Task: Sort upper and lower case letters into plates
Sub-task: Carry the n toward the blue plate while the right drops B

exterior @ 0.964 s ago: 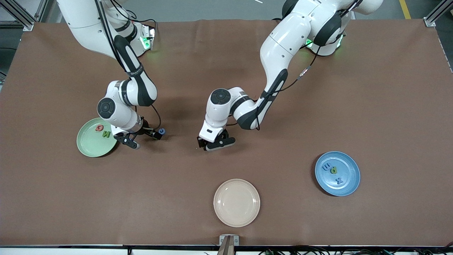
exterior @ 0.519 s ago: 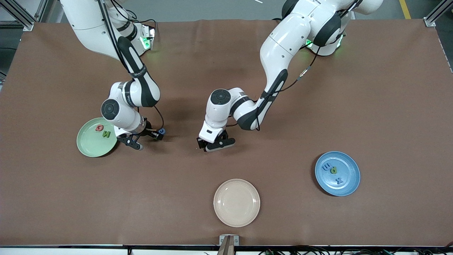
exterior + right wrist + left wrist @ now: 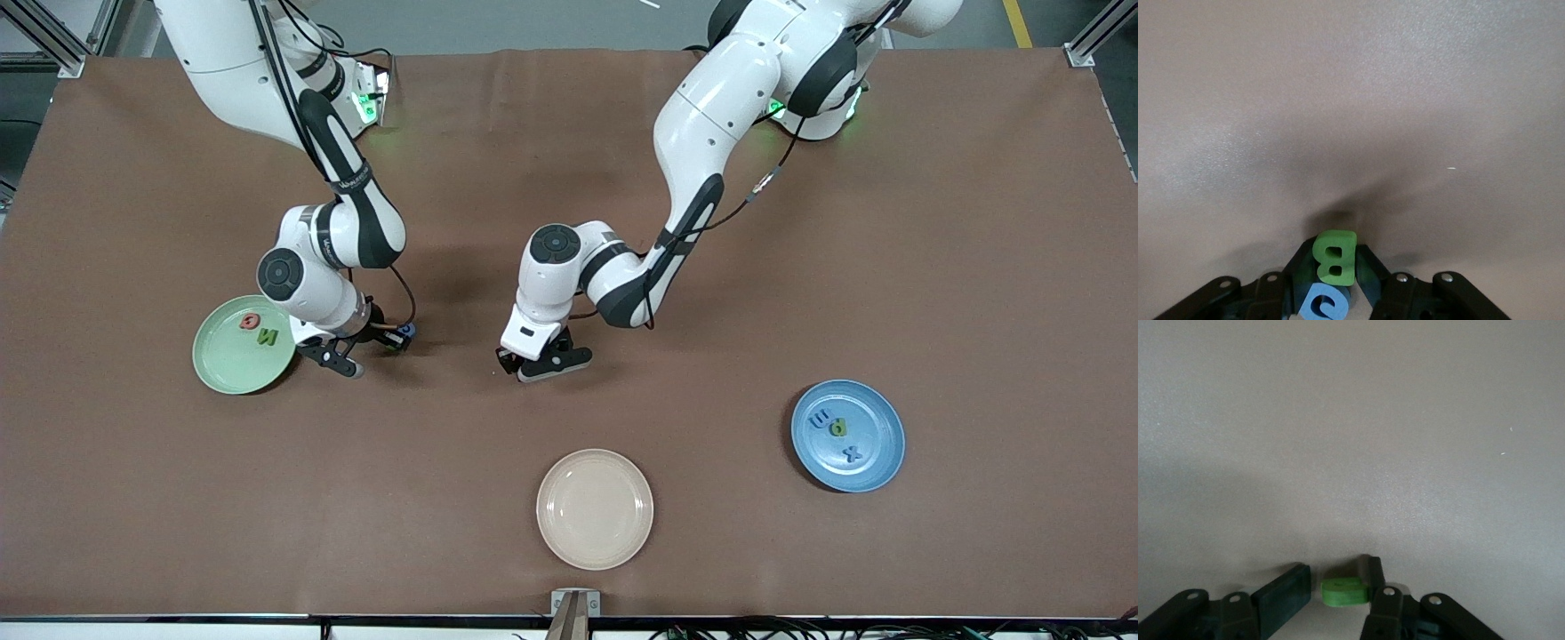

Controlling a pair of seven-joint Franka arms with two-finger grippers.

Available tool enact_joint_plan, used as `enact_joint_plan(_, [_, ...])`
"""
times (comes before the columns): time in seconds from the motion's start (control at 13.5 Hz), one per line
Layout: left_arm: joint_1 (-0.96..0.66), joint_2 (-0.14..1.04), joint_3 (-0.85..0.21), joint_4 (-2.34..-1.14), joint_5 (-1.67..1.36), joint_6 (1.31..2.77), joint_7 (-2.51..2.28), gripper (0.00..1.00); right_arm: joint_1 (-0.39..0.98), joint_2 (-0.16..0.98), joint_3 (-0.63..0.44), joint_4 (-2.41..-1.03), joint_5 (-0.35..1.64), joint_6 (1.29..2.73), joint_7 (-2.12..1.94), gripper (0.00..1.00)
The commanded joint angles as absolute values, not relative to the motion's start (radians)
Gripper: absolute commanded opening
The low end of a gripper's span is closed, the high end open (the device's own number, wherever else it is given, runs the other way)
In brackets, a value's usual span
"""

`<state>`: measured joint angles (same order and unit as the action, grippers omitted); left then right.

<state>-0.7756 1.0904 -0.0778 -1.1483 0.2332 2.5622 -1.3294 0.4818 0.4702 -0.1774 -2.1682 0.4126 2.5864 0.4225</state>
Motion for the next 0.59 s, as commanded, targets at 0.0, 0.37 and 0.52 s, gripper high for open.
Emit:
enact_joint_plan(0.0, [-0.788, 1.106, -0.069, -1.132, 0.233, 2.569, -1.338, 0.41, 0.474, 0.418, -0.271, -2.18, 0.41, 2.49, 0.312, 0.1])
enact_joint_plan(0.37, [-0.788, 1.104, -0.071, -1.144, 0.219, 2.568, -1.338, 0.01, 0.463, 0.394, -0.526, -2.184, 0.405, 2.375, -0.151, 0.1])
enact_joint_plan(0.52, [-0.788, 1.098, -0.069, -1.146, 0.215, 2.565, -1.338, 0.0, 0.379, 0.4, -0.545, -2.186, 0.407, 2.384, -0.306, 0.1])
